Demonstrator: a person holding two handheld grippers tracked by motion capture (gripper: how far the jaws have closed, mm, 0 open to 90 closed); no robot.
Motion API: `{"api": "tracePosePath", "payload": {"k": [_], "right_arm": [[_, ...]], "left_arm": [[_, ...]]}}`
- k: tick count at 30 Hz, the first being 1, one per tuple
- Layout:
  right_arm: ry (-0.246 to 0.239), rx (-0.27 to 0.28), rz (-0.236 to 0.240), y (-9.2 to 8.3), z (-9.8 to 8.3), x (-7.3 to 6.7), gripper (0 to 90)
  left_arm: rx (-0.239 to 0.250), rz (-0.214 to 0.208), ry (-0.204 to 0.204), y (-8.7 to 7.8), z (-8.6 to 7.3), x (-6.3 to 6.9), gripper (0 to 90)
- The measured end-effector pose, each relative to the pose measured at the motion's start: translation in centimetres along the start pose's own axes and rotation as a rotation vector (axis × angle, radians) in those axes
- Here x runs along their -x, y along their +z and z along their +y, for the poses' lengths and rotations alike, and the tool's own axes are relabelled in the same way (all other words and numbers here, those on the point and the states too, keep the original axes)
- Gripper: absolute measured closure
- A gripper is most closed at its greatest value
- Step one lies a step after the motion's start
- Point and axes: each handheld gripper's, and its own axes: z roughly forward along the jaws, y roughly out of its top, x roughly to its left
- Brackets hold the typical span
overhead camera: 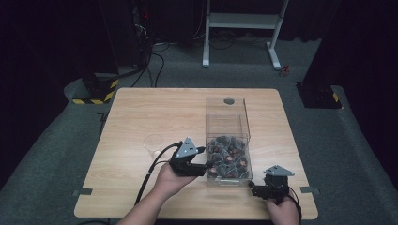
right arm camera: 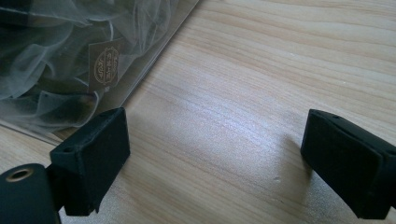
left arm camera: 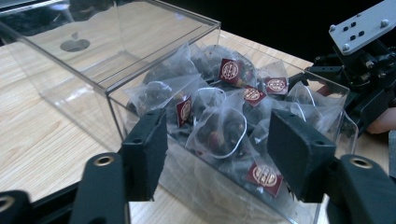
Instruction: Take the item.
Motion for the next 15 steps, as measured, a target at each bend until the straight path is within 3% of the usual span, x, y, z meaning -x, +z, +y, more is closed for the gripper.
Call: {"api": "tracePosePath", "payload": {"k": [15], "right_arm": [[0.0, -0.001, 0.002, 0.0, 0.0, 0.0, 7.8]], "left_arm": [[-0.016, -0.017, 0.016, 2.0, -0.1, 0.0, 62.1]]}}
